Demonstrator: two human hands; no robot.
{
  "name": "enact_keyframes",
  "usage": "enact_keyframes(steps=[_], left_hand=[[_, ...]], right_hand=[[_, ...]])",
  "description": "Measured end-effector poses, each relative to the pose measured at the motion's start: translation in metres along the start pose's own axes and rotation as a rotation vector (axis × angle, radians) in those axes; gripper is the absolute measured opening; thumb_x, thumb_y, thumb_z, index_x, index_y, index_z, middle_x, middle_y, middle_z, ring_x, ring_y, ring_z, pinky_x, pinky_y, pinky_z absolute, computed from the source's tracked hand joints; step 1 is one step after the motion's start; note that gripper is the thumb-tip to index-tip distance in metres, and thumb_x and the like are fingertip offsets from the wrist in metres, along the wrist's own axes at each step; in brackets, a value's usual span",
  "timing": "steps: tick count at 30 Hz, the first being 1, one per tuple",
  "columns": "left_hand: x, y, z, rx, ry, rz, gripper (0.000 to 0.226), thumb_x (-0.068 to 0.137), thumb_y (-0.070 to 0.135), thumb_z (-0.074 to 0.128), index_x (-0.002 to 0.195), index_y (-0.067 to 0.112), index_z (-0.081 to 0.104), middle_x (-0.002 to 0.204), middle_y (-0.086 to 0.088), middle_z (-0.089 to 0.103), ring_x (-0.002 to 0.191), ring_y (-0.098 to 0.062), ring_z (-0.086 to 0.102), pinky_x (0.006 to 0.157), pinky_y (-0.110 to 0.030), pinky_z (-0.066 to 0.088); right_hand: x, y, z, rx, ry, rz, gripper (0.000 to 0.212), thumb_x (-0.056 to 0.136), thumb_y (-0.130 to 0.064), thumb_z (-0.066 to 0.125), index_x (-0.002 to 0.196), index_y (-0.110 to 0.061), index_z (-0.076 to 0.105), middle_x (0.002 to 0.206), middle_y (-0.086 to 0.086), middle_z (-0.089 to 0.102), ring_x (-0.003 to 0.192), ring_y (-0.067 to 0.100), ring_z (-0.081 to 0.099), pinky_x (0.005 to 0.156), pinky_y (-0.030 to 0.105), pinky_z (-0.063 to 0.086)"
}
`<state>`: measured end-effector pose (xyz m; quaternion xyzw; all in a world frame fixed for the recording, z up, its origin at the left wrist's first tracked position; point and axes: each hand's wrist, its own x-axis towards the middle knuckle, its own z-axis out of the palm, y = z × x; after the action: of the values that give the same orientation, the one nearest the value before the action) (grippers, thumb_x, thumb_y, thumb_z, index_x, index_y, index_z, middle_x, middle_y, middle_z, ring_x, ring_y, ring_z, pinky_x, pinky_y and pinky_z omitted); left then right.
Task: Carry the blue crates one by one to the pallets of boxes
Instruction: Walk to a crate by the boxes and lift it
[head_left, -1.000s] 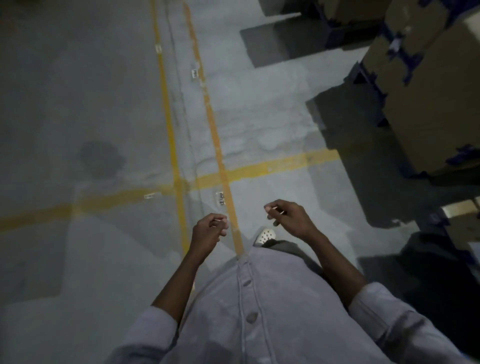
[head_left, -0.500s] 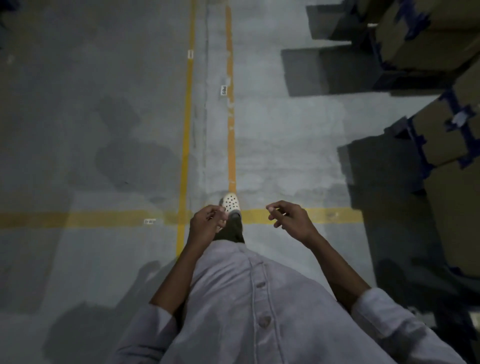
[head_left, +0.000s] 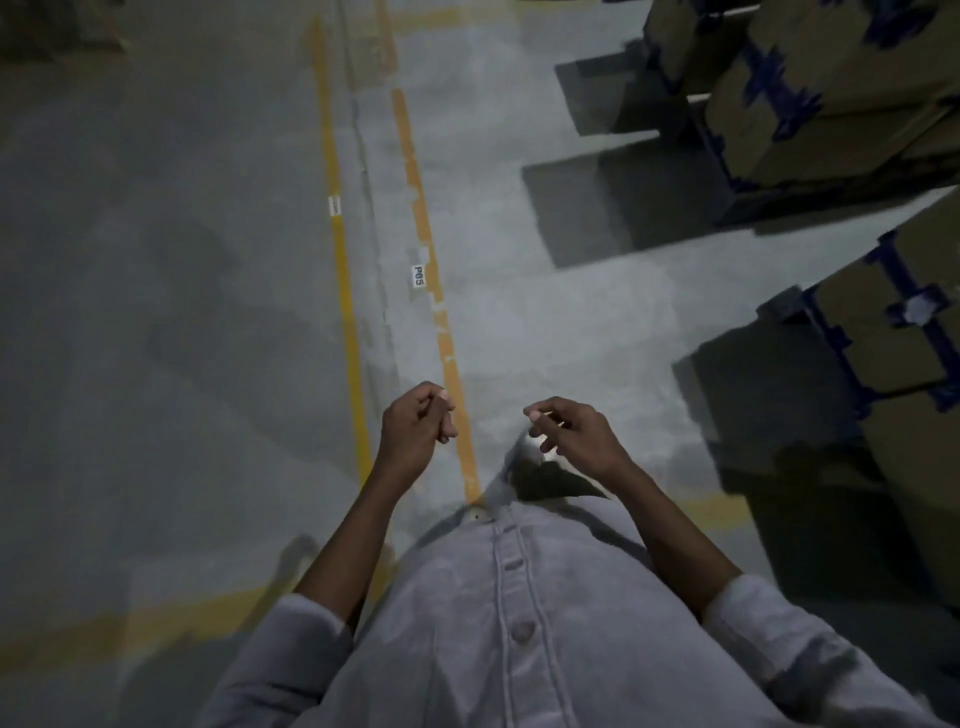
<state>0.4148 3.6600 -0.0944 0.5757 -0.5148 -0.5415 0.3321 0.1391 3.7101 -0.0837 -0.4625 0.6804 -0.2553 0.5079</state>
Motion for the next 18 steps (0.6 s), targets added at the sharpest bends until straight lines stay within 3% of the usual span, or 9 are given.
enact_keyframes(steps=[4,8,11,14,18], left_hand=[[0.092,0.012,-0.001,0.028,0.050,-0.034,0.036,0.117,0.016,0.060,0.083,0.022,0.069,0.060,-0.004,0.062,0.066,-0.048,0.065,0.073,-0.046,0.062],[0.194,0.033,-0.001,0.062,0.132,-0.101,0.036,0.106,0.019,0.057,0.072,0.029,0.064,0.055,0.004,0.057,0.061,-0.037,0.063,0.071,-0.047,0.058],[0.272,0.067,0.000,0.053,0.217,-0.126,0.034,0.102,0.026,0.056,0.068,0.031,0.061,0.054,0.003,0.057,0.058,-0.030,0.060,0.070,-0.039,0.050],[0.336,0.106,0.004,0.036,0.270,-0.111,0.032,0.096,0.036,0.057,0.070,0.017,0.057,0.053,-0.012,0.056,0.053,-0.021,0.056,0.062,-0.032,0.045],[0.423,0.137,0.008,0.030,0.293,-0.120,0.035,0.098,0.026,0.058,0.072,0.003,0.054,0.058,-0.027,0.054,0.048,-0.021,0.055,0.062,-0.032,0.045]], right_hand=[[0.102,-0.027,-0.018,0.019,0.028,-0.002,0.012,0.108,-0.036,0.069,0.109,-0.037,0.081,0.096,-0.005,0.084,0.083,0.018,0.080,0.074,0.031,0.059],[0.216,-0.074,-0.052,0.038,-0.064,0.000,0.014,0.109,-0.032,0.070,0.115,-0.026,0.081,0.095,0.002,0.083,0.078,0.024,0.079,0.068,0.024,0.056],[0.311,-0.122,-0.093,-0.002,-0.066,-0.032,0.017,0.108,-0.038,0.070,0.115,-0.026,0.081,0.096,-0.001,0.083,0.077,0.020,0.079,0.069,0.021,0.053],[0.386,-0.164,-0.122,-0.018,0.004,-0.056,0.018,0.108,-0.040,0.069,0.115,-0.027,0.080,0.094,-0.004,0.083,0.076,0.018,0.080,0.071,0.025,0.054],[0.465,-0.206,-0.140,0.016,-0.024,-0.044,0.015,0.109,-0.038,0.068,0.113,-0.030,0.080,0.095,-0.003,0.083,0.075,0.018,0.079,0.073,0.029,0.054]])
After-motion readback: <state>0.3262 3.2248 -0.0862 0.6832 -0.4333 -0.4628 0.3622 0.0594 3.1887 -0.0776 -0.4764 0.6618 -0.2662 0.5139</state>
